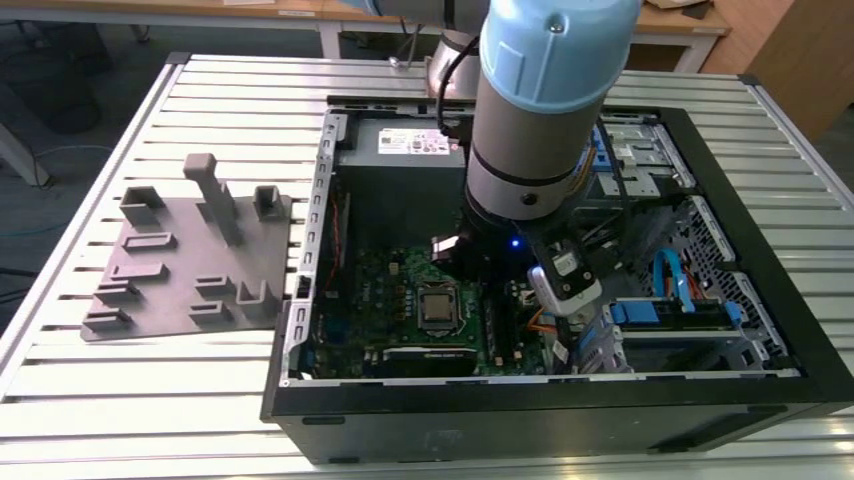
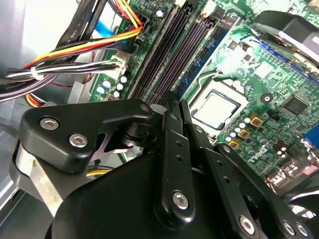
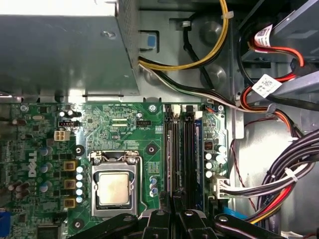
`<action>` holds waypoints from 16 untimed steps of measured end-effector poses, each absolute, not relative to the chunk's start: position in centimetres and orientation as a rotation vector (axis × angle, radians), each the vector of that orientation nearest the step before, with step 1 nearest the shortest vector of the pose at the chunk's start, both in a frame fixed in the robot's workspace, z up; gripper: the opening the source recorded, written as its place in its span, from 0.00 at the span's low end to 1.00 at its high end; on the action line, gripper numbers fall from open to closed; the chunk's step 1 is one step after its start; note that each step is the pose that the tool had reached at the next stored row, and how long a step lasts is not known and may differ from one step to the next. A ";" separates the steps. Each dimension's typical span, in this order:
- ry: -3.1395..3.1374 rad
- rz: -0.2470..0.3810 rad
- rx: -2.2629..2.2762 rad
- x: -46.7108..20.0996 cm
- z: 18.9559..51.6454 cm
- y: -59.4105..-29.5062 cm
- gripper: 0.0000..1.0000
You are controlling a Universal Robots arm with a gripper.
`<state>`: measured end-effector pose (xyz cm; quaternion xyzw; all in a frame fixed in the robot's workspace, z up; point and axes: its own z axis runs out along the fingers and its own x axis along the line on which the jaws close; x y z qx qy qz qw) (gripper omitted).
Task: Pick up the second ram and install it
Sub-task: 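Insert the second ram into the second slot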
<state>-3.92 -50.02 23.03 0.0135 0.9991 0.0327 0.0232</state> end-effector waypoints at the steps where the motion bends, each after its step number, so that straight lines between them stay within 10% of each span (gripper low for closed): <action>1: 3.093 0.101 0.042 -3.9 22.9 -50.0 0.11; 16: 3.093 0.101 0.042 -3.1 22.3 -48.7 0.11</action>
